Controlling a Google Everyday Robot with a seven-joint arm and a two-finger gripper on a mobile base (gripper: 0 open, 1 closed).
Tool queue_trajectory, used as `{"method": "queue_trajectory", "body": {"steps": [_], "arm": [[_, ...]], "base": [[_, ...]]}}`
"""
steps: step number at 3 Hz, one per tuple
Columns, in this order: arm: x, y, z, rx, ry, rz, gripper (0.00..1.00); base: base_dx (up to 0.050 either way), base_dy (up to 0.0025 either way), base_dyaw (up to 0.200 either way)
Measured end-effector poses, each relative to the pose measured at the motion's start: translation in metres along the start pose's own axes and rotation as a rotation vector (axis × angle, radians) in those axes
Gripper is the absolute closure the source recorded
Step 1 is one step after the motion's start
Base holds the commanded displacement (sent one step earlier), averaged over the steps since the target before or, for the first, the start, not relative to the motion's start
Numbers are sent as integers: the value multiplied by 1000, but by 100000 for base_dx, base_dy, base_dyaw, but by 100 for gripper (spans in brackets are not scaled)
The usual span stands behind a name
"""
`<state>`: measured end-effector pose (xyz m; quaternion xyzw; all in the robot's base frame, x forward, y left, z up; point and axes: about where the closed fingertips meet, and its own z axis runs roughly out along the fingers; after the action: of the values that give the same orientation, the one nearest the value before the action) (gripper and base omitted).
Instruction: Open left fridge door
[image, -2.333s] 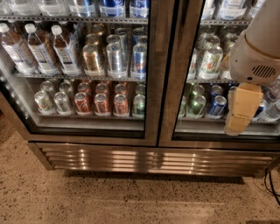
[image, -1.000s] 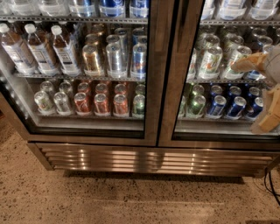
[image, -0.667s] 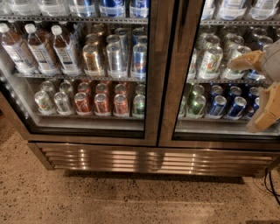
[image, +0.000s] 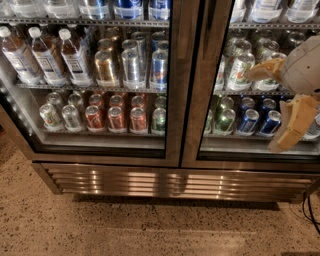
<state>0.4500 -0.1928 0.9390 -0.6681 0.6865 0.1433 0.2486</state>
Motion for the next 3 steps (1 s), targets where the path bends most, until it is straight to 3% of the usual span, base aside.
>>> {"method": "queue_trajectory", "body": {"steps": [2, 3], "arm": [[-53, 19, 38, -56, 94, -143, 0], [-53, 19, 38, -58, 87, -145, 0]], "base": [[0, 0, 0], [0, 0, 0]]}}
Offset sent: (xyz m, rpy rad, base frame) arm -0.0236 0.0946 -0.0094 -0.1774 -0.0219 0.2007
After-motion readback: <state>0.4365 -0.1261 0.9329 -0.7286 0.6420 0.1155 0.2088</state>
